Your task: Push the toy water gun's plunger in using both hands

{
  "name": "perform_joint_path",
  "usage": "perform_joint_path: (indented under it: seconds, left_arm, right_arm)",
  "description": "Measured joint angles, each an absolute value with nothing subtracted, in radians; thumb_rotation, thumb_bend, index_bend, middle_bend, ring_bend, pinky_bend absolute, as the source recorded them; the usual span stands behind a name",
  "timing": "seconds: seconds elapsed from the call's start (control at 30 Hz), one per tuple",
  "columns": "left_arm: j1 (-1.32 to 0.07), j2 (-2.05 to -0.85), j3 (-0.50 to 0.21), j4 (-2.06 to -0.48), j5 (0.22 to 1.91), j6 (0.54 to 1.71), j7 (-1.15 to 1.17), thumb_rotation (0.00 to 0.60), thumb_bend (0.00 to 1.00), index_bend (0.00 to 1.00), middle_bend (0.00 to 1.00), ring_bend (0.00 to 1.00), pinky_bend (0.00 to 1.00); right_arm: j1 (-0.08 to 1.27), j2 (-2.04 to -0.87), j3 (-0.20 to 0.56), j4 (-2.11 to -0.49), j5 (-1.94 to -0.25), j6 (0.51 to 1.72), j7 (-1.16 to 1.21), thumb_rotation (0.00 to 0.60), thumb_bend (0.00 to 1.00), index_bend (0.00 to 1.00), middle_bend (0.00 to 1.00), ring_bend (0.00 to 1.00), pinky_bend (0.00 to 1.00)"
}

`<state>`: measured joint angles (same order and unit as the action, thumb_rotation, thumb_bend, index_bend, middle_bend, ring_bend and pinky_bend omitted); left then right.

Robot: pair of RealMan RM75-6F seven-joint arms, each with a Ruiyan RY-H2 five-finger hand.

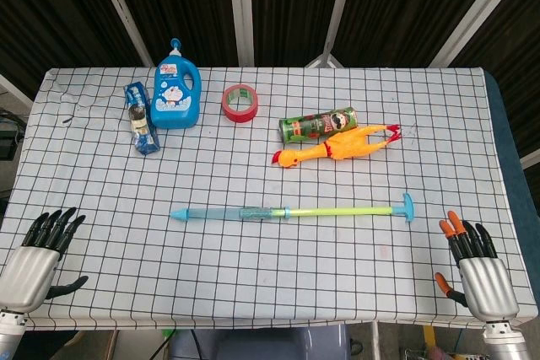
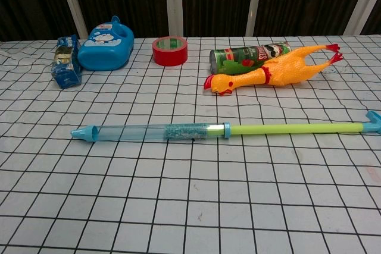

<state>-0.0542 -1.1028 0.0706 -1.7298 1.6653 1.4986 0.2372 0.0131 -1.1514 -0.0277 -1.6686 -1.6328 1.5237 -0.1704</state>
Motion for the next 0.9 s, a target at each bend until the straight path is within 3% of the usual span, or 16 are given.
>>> perform_joint_path:
  seconds: [0.5,0.7,0.9]
  left_arm:
    - [-0.047,-1.095,0.07,-1.733,1.669,1.511,0.23,0.6,0.13,0.0,0.0,0.0,0.0]
    - [-0.045,-1.093,0.065,-1.728,1.662,1.515,0.221,0.6,0.13,0.0,0.0,0.0,0.0]
    - [-0.045,-1.095,0.065,-1.721,1.672,1.52,0.217,0.6,0.13,0.0,0.0,0.0,0.0]
  right_arm:
    - [0.023,-1.159,-0.025,-1.675,-1.66,1.527,-0.159,0.6,0.33,0.0,0.01,0.0,0.0]
    - [0.054,-1.178,-0.006,-1.665,-1.725,1.548,-0.12,0.6,0.33,0.01,0.1,0.0,0.0]
    - [0.11,-1.2,0.036,-1.692,-1.69,1.473,-0.157,0.6,0.33,0.15,0.24,0.0,0.0]
